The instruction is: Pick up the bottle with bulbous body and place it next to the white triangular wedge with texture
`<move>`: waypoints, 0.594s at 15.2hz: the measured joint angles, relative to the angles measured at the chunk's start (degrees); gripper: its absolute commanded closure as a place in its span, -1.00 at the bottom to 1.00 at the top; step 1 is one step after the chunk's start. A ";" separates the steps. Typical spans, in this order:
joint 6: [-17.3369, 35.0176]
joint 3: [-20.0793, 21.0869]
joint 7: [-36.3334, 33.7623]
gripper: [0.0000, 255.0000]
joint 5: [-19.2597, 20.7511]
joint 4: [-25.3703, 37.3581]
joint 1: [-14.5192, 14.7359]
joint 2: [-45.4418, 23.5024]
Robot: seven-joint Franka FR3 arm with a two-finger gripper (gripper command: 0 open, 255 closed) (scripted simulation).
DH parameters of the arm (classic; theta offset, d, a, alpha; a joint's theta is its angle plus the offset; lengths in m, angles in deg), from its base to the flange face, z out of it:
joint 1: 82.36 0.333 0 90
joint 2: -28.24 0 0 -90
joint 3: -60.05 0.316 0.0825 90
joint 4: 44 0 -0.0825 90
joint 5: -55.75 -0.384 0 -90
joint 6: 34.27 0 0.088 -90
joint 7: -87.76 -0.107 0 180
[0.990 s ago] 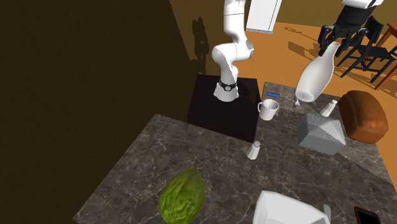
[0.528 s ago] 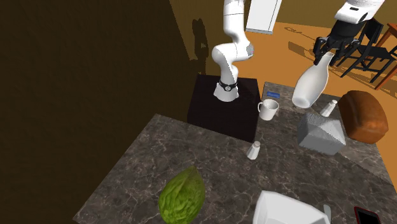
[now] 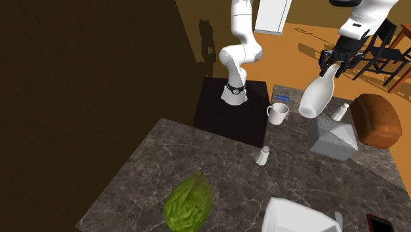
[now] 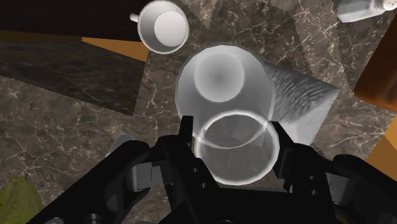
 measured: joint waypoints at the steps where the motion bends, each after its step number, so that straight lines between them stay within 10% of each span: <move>1: 0.83 0.03 0.11 1.00 -0.04 -0.86 0.01 0.03; 9: 6.85 0.62 0.35 1.00 -0.39 -6.77 0.24 -0.09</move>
